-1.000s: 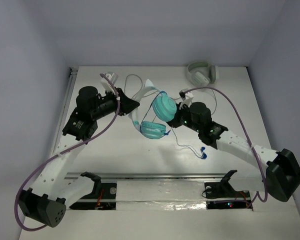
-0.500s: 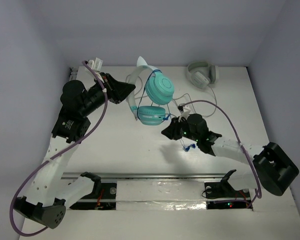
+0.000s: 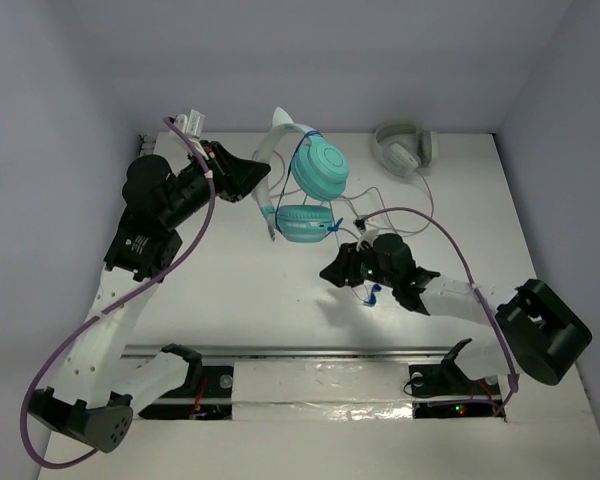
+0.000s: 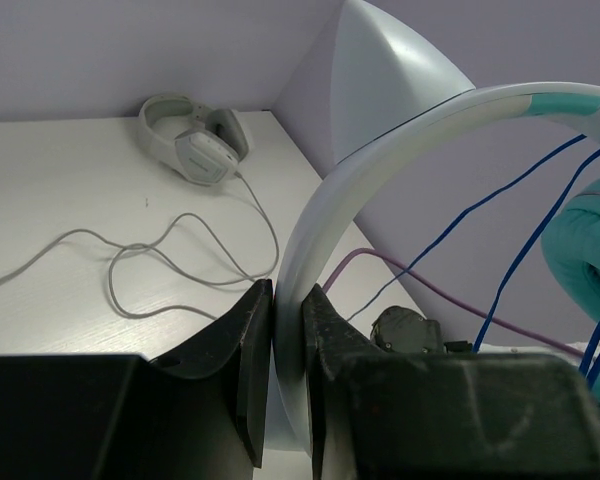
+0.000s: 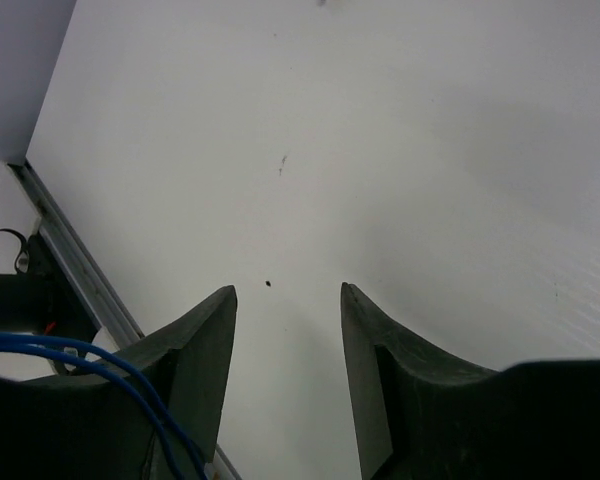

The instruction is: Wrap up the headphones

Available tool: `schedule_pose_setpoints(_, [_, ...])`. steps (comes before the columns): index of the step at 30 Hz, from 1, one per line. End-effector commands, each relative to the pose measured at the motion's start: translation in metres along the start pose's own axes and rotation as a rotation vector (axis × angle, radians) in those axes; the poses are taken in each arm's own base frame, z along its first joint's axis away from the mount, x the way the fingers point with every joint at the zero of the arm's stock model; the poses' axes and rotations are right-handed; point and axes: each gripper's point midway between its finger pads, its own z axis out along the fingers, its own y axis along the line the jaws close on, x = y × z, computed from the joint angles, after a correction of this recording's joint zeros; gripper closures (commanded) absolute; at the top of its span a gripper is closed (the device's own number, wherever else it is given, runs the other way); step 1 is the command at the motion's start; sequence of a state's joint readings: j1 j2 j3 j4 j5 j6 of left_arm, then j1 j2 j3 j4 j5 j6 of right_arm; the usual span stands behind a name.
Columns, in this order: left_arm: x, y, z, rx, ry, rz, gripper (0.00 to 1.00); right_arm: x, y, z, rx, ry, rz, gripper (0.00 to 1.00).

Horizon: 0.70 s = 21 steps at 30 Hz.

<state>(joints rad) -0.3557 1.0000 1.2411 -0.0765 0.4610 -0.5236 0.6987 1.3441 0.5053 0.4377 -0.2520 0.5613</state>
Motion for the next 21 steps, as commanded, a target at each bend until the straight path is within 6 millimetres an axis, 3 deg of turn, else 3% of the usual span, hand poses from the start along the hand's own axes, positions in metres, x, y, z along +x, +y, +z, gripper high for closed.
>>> schedule_pose_setpoints(1, [-0.043, -0.032, -0.007, 0.081, -0.125, 0.022, 1.00, -0.007, 0.008, 0.002, -0.054, -0.035, -0.003, 0.48])
schedule_pose_setpoints(7, [-0.043, -0.036, -0.007, 0.106, -0.124, 0.018, 1.00, -0.008, 0.008, 0.000, -0.049, -0.040, -0.003, 0.38])
schedule_pose_setpoints(13, [-0.061, -0.045, -0.014, 0.094, -0.166, 0.053, 1.00, -0.009, 0.001, -0.008, -0.003, -0.063, 0.000, 0.32])
schedule_pose_setpoints(21, [-0.055, -0.043, -0.017, 0.084, -0.149, 0.040, 1.00, -0.014, -0.001, -0.009, 0.022, -0.076, -0.003, 0.33])
